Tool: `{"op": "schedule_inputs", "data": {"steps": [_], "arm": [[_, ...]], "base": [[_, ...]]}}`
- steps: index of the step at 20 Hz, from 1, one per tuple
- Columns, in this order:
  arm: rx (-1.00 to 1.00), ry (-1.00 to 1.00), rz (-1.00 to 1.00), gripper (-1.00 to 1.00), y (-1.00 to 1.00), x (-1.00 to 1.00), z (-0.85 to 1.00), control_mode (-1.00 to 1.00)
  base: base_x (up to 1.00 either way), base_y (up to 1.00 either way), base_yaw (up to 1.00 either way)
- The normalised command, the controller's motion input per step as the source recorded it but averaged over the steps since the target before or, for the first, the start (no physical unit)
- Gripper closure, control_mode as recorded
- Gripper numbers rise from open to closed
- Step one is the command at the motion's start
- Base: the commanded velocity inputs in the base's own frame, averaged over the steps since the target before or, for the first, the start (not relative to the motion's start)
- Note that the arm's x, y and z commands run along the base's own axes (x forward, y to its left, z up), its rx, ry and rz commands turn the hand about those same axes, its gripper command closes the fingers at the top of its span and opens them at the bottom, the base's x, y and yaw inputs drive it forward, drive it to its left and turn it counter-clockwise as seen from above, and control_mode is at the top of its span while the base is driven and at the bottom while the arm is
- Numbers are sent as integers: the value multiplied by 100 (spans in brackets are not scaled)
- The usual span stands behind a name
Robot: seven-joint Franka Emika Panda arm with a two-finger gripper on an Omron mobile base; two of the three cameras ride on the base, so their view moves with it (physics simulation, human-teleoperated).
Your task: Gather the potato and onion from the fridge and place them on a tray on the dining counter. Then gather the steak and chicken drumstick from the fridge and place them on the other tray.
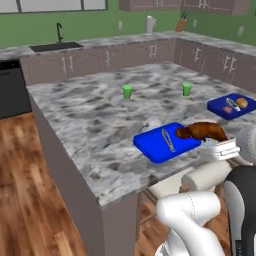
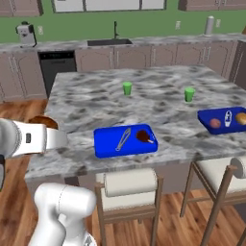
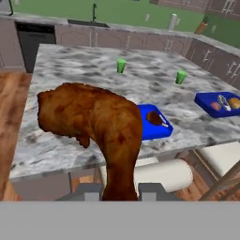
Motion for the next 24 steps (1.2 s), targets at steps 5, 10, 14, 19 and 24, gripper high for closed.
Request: {"op": "schedule_inputs", "data": {"steps": [5,10,14,19,24], "arm": [[0,16,-27,100,0,80,-9,-100],[0,41,-4,100,7,98,-7,-100],[0,7,0,100,0,53,-31,-100],[0,0,0,100,0,44,-48,-100],[0,0,0,100,0,48,-51,-100]], "base": [[18,0,-10],[0,0,0],[0,0,0],[0,0,0],[0,0,0]]}}
